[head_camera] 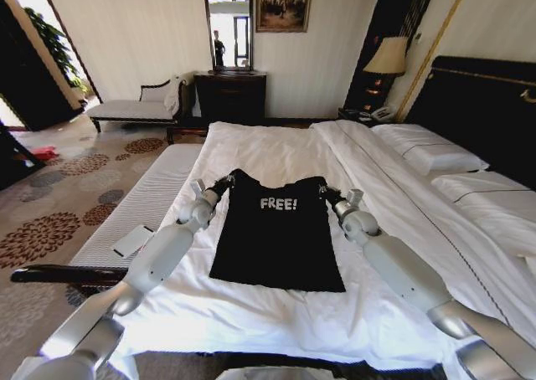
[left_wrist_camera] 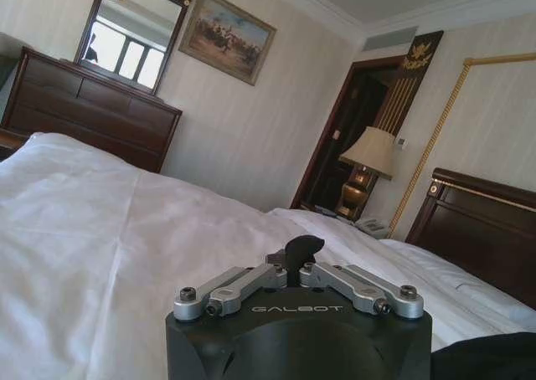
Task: Fold the clothes on the bed.
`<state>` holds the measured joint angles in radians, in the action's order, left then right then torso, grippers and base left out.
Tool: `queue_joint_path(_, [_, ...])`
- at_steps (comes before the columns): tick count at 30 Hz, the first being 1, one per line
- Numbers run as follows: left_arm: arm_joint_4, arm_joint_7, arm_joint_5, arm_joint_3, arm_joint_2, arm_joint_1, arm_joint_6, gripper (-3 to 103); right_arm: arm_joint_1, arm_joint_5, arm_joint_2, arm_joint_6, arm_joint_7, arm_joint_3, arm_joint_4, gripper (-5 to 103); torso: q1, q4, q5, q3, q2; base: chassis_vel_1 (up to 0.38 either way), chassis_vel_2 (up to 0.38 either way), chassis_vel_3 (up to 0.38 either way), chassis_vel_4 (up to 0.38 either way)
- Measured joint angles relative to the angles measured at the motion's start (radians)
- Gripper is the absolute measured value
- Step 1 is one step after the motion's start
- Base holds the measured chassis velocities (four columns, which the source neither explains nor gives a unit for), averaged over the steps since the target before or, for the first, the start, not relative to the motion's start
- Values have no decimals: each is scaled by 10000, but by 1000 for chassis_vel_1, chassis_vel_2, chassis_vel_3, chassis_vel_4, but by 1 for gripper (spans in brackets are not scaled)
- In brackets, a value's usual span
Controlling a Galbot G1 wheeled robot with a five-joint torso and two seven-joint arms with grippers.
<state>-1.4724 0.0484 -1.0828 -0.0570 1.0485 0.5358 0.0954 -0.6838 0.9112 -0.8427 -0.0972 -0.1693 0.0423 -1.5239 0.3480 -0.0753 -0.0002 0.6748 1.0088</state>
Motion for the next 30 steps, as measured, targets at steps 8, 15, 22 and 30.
queue_joint_path(8, [-986, 113, 33, 435, -351, 1215, 3, 1, -1634, -334, 2, 27, -100, 781, -1007, 2, 3, -1, 3, 1, 0, 0, 0, 0, 0])
queue_joint_path(15, [-1397, 141, 174, 877, -557, 2127, -37, 1, -2539, -498, -185, 43, -295, 1120, -1553, 2, 2, 0, 1, 1, 1, 0, 0, 0, 0])
queue_joint_path(22, [-2260, 186, 245, 1359, -818, 3323, -61, 1, -3352, -733, -281, 121, -318, 1621, -1949, 2, 4, 3, 1, 1, 1, 0, 0, 0, 0])
queue_joint_path(30, [-2703, 201, 518, 1546, -957, 4152, -135, 1, -4458, -1035, -298, 198, -215, 2323, -2561, 2, 4, -1, 2, 2, 0, 0, 0, 0, 0])
